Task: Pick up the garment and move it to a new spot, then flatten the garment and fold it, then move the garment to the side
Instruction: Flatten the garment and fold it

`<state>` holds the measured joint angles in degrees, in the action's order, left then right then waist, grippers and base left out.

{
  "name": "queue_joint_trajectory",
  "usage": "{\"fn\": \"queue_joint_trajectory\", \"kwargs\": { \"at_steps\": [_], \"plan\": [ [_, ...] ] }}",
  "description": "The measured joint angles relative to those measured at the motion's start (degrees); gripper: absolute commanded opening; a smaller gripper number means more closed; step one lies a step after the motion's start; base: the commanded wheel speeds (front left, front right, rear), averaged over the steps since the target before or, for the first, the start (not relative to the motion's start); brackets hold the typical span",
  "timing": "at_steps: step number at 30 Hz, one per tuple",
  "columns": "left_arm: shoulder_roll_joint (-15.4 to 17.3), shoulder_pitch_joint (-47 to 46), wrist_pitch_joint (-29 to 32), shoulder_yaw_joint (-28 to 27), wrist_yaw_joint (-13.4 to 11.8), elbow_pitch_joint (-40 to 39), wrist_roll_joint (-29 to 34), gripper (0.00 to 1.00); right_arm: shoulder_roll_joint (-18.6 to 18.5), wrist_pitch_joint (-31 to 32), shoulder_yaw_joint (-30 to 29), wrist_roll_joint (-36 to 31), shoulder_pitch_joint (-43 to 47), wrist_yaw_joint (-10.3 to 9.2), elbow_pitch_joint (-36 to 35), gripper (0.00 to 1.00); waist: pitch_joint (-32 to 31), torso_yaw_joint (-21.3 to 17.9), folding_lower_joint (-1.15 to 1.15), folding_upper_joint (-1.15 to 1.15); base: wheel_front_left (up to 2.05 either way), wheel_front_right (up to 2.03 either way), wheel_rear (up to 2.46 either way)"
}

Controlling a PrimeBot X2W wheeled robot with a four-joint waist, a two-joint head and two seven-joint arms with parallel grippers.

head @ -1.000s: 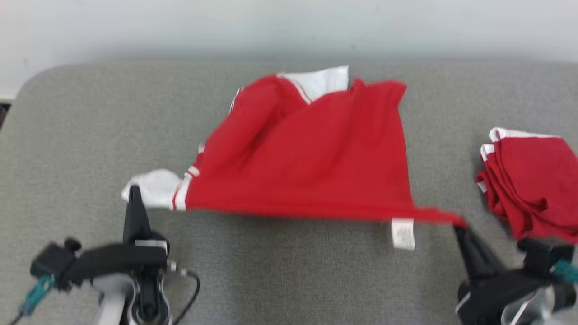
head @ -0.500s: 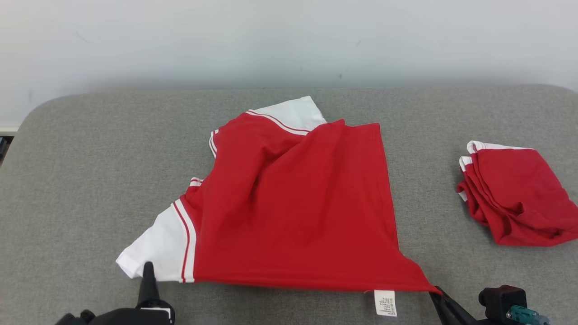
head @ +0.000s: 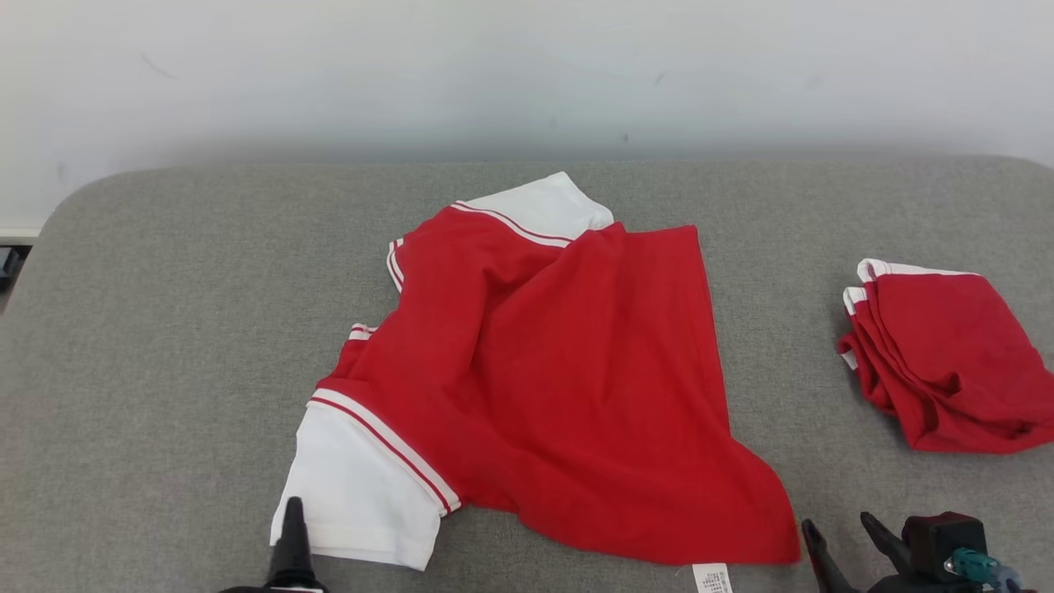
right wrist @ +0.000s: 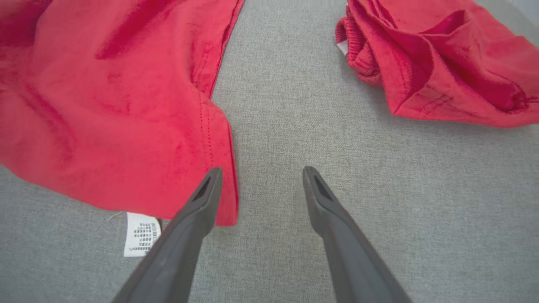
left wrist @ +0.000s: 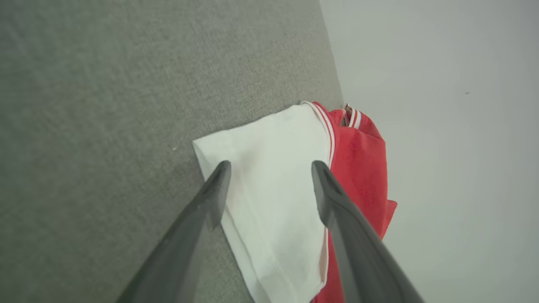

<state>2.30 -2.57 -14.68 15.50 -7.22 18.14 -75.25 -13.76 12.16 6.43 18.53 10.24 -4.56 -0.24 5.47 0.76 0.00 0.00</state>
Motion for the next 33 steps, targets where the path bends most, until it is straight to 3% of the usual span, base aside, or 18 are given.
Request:
{"fn": "queue_joint_trajectory", "kwargs": {
  "at_steps": [5, 12, 17, 24, 28, 33],
  "plan": [
    [0.01, -0.38, 0.0, -3.85, -0.08, -1.02, 7.35, 1.0, 0.25, -0.63, -1.62, 0.0, 0.09, -0.58, -1.4, 1.0, -0.91, 0.4, 0.0, 0.0, 0.0, 0.0, 0.0],
    [0.05, -2.59, 0.0, -8.22, -0.09, -5.9, 23.48, 1.0, 3.44, -5.65, -5.2, 0.77, -0.43, -1.55, -4.25, 1.0, -2.9, 0.5, 0.0, 0.0, 0.0, 0.0, 0.0],
    [3.38, -5.83, 0.01, -4.27, -0.08, -8.99, 35.82, 1.0, 6.51, -10.85, -7.65, 1.77, -1.51, -2.01, -5.71, 1.0, -4.55, 0.46, 0.0, 0.0, 0.0, 0.0, 0.0],
    [10.57, -6.0, 0.0, 2.97, -0.02, -10.25, 47.14, 1.0, 9.01, -15.34, -8.53, 2.26, -1.64, -2.08, -6.12, 1.0, -6.54, -0.04, 0.0, 0.0, 0.0, 0.0, 0.0],
    [13.84, -5.69, 0.01, 7.28, 1.41, -9.46, 50.32, 1.0, 9.03, -16.71, -8.54, 2.79, -1.48, -2.08, -5.92, 1.0, -7.44, -0.27, 0.0, 0.0, 0.0, 0.0, 0.0],
    [14.92, -3.6, 0.85, 8.87, 2.09, -8.55, 51.72, 1.0, 9.03, -17.68, -8.66, 3.68, -1.18, -2.08, -5.59, 1.0, -8.45, -0.23, 0.0, 0.0, 0.0, 0.0, 0.0]
  ]
}}
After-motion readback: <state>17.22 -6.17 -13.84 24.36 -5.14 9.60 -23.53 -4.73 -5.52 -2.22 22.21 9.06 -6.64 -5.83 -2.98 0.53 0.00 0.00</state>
